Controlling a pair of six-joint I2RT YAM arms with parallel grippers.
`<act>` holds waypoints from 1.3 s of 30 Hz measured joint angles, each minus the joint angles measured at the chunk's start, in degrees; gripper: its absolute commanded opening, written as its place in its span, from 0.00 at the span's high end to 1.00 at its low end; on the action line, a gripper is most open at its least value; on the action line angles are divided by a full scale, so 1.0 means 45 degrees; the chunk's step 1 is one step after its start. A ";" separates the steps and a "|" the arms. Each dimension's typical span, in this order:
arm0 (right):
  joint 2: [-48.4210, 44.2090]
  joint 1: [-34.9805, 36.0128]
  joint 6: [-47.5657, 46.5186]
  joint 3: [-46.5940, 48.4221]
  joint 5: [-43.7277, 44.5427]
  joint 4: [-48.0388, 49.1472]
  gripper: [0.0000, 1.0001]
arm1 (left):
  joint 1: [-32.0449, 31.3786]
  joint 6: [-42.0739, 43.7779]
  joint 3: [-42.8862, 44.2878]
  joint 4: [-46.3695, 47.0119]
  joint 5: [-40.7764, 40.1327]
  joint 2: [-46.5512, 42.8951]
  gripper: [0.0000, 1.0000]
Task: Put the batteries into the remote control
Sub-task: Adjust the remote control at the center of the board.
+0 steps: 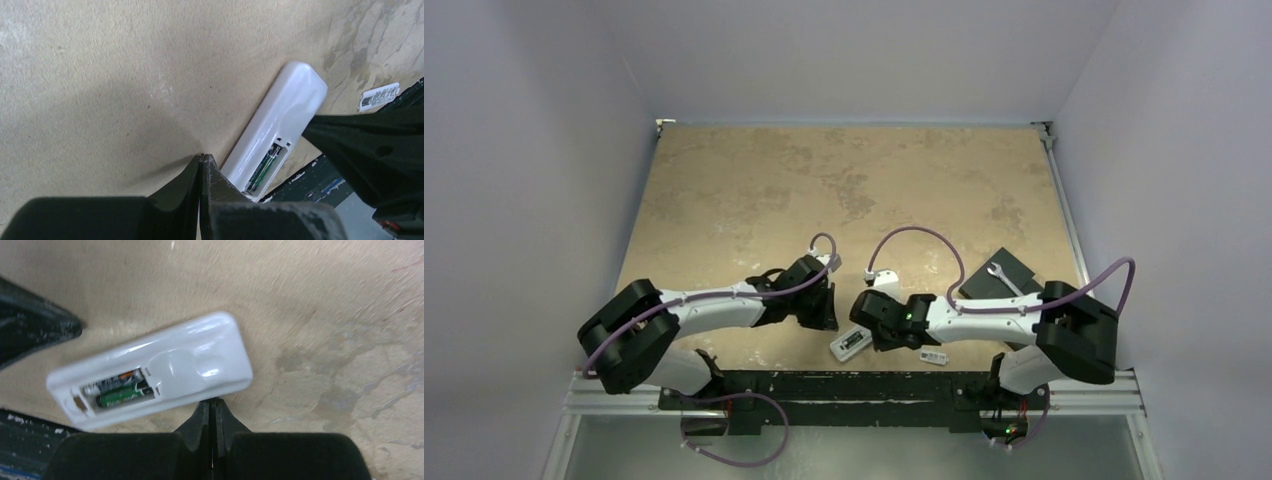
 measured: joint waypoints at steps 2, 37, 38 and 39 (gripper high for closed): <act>0.0170 -0.0214 -0.0170 0.0160 0.0189 0.0005 1.00 | 0.0000 0.0000 -0.0117 -0.0024 0.0049 -0.0136 1.00; 0.2045 -0.1200 -0.2336 0.3201 0.0937 -0.0733 0.90 | 0.0000 -0.0442 -0.1073 -0.2021 -0.0364 -0.3589 1.00; 0.1865 -0.1205 -0.2356 0.3245 0.0957 -0.0879 0.87 | 0.0000 -0.0442 -0.1035 -0.2157 -0.0398 -0.3677 1.00; 0.1661 -0.1205 -0.2361 0.3288 0.0981 -0.1054 0.85 | 0.0000 -0.0442 -0.0991 -0.2293 -0.0423 -0.3793 1.00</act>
